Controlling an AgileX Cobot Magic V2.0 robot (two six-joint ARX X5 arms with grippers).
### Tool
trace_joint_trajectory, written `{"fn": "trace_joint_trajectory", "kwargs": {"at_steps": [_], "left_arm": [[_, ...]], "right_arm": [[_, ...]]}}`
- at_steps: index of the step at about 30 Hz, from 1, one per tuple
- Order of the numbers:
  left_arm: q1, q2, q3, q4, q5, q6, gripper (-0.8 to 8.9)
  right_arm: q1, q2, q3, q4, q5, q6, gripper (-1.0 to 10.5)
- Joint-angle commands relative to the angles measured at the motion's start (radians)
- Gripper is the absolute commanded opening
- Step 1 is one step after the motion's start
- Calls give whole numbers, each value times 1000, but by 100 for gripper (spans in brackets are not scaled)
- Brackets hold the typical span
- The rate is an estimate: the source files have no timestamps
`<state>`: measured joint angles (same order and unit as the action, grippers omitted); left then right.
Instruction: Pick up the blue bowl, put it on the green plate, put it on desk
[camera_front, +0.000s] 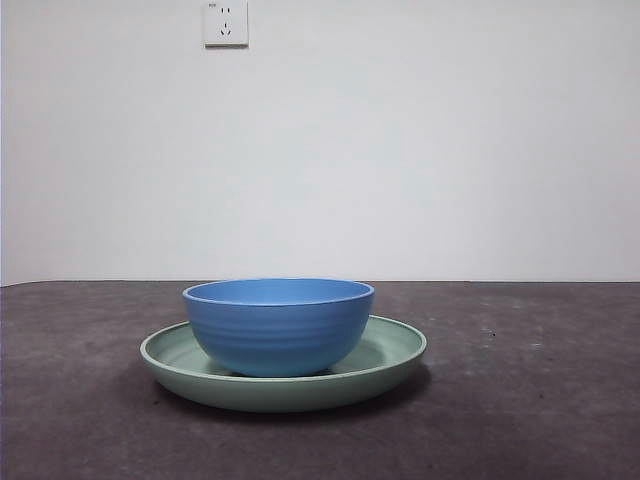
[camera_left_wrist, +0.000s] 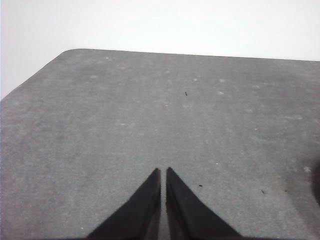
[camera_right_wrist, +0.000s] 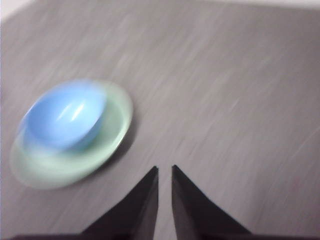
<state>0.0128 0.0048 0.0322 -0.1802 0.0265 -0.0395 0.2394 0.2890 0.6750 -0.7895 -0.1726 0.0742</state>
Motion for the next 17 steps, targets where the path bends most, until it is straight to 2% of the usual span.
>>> {"fn": "trace_joint_trajectory", "kwargs": {"at_steps": [1,3,5,8,13,17], "left_arm": [[2,-2,-20,-7,-5,1,19],[2,-2,-20,-7,-5,1,19],[2,-2,-20,-7,-5,1,19],[2,-2,-20,-7,-5,1,19],[2,-2,-20,-7,-5,1,19],[2,-2,-20,-7,-5,1,19]], "right_arm": [[-79,-68,-171,347,19,-48,39],[-137,-125,-292,504,26,-60,39],[-187,-175,-392,603,68,-60,39],[-244,-233,-502,678,127,-53,39],[-289,-285,-600,684,203,-23,39],[-291,-285,-631,669,202,-22,39]]}}
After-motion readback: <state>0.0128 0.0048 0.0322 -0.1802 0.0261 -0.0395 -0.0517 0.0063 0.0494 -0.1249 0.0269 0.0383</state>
